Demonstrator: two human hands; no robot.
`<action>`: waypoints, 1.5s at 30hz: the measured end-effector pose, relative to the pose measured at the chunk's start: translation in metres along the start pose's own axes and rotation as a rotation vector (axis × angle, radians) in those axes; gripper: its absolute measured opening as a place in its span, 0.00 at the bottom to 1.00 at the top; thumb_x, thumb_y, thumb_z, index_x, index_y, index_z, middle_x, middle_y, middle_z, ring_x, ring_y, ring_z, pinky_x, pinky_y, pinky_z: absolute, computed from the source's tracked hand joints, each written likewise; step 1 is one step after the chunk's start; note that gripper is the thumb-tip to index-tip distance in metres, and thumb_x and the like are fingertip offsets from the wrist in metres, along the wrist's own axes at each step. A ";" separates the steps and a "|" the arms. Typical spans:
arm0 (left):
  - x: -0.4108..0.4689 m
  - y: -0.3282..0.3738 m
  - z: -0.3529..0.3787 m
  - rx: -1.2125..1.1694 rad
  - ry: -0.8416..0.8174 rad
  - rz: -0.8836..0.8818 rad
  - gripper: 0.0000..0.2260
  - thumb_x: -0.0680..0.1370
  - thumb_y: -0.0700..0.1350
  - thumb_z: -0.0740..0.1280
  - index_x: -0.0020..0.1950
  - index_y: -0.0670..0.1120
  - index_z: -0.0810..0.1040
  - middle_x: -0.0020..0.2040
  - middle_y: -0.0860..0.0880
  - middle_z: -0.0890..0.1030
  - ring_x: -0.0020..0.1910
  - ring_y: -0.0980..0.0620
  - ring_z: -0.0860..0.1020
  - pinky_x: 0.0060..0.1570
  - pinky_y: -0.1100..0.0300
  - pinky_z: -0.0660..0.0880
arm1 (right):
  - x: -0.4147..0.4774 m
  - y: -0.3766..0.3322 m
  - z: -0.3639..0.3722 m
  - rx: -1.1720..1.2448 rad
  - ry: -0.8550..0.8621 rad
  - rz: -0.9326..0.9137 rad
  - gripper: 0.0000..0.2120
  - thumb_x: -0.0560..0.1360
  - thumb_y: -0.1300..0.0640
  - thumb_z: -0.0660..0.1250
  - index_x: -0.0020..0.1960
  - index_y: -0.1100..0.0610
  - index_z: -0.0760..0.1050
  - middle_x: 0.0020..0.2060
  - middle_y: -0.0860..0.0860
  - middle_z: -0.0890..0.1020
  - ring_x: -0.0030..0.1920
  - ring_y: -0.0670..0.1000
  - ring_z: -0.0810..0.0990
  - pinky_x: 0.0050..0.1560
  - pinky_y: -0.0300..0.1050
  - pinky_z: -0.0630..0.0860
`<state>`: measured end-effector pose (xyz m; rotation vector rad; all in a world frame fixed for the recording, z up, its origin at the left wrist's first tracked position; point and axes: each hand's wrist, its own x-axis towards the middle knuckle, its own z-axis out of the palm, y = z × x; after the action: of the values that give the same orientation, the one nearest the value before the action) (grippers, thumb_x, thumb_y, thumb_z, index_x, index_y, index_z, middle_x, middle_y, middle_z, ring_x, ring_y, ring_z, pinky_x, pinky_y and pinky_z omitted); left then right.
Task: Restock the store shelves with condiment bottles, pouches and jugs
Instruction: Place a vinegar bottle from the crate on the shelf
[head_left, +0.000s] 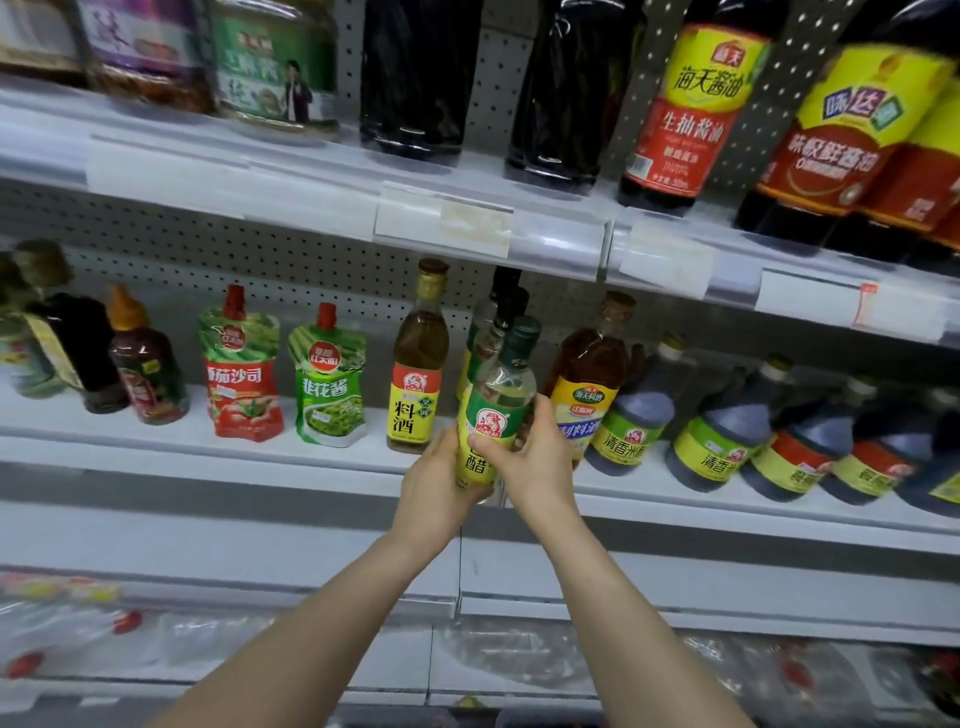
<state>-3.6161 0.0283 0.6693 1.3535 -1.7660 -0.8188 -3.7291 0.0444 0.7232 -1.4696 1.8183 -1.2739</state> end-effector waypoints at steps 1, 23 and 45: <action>0.002 0.001 0.001 -0.006 0.002 -0.008 0.29 0.70 0.45 0.79 0.68 0.47 0.71 0.60 0.48 0.80 0.56 0.46 0.79 0.53 0.51 0.77 | 0.001 0.002 0.002 -0.009 0.001 0.001 0.31 0.68 0.57 0.81 0.65 0.55 0.69 0.59 0.52 0.81 0.59 0.52 0.81 0.60 0.55 0.79; 0.030 -0.004 0.002 0.038 -0.054 -0.013 0.36 0.71 0.47 0.78 0.75 0.51 0.64 0.61 0.48 0.81 0.58 0.47 0.80 0.55 0.51 0.78 | 0.027 0.032 0.015 0.267 -0.267 0.278 0.40 0.73 0.77 0.63 0.79 0.50 0.59 0.67 0.50 0.77 0.66 0.49 0.77 0.66 0.54 0.77; 0.047 -0.007 0.014 0.087 -0.003 -0.060 0.32 0.72 0.46 0.77 0.72 0.49 0.66 0.59 0.48 0.82 0.56 0.46 0.80 0.53 0.54 0.76 | 0.058 0.051 0.025 0.245 -0.274 0.311 0.35 0.73 0.74 0.65 0.75 0.51 0.66 0.68 0.54 0.76 0.66 0.55 0.76 0.64 0.58 0.78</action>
<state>-3.6324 -0.0179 0.6647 1.4685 -1.7888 -0.7845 -3.7518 -0.0191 0.6780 -1.1160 1.5732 -1.0409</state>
